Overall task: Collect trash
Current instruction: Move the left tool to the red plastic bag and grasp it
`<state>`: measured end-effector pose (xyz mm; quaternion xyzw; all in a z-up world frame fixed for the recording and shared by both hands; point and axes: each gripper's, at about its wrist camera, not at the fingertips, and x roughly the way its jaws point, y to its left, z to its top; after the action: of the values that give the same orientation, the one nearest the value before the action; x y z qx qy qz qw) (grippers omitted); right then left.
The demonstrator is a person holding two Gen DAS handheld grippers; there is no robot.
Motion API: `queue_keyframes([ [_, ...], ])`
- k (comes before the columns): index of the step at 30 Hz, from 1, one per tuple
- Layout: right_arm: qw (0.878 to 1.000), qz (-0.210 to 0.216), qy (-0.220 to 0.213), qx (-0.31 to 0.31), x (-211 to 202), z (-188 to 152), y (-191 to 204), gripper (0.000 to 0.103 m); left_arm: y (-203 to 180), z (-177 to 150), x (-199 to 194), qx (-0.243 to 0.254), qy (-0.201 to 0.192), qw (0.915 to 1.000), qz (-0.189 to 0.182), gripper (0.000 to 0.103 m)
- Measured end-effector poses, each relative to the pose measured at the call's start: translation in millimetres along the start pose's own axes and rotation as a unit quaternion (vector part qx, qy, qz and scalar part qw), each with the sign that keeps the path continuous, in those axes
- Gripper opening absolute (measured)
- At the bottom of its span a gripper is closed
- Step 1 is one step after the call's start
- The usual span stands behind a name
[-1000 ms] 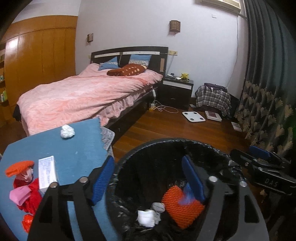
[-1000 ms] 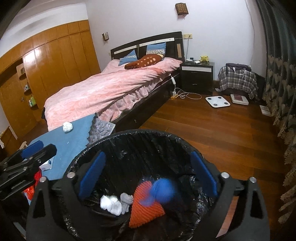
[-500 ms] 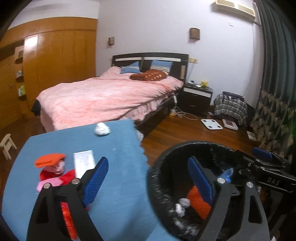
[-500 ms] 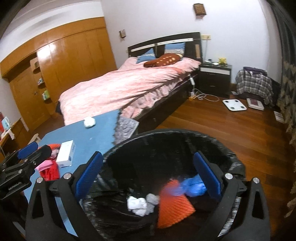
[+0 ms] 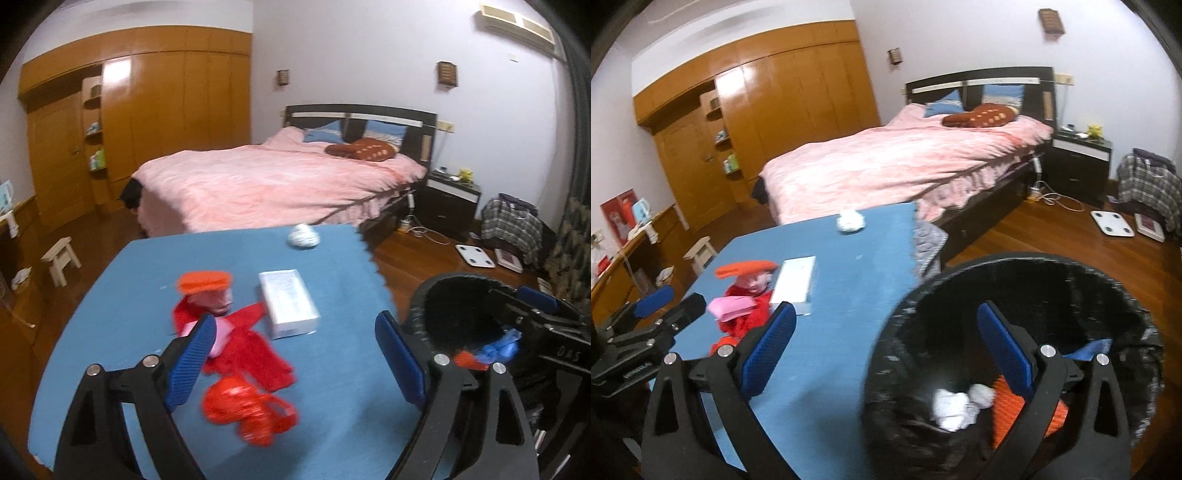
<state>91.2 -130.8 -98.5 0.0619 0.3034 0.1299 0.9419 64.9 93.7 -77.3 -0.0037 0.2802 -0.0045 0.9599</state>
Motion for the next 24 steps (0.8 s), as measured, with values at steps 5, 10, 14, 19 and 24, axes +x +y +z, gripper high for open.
queue_keyframes([
  [5,0.999,0.031,0.008,-0.020,11.2,-6.7,32.3,0.096,30.9,-14.4,-5.5,-0.013,0.008,0.9994,0.032,0.086],
  [10,0.997,0.055,0.022,-0.041,24.4,-16.1,60.1,0.096,55.4,-28.2,-5.6,-0.024,0.024,0.9978,0.057,0.086],
  [14,0.996,0.068,0.032,-0.056,34.7,-23.6,73.0,0.096,66.5,-38.4,1.2,-0.031,0.039,0.9968,0.063,0.086],
  [19,0.993,0.081,0.041,-0.074,45.3,-31.9,81.4,0.096,71.6,-50.3,14.1,-0.039,0.056,0.9957,0.063,0.086],
  [24,0.993,0.077,0.049,-0.072,51.8,-37.2,77.3,0.096,71.2,-59.8,26.1,-0.043,0.071,0.9950,0.055,0.086],
])
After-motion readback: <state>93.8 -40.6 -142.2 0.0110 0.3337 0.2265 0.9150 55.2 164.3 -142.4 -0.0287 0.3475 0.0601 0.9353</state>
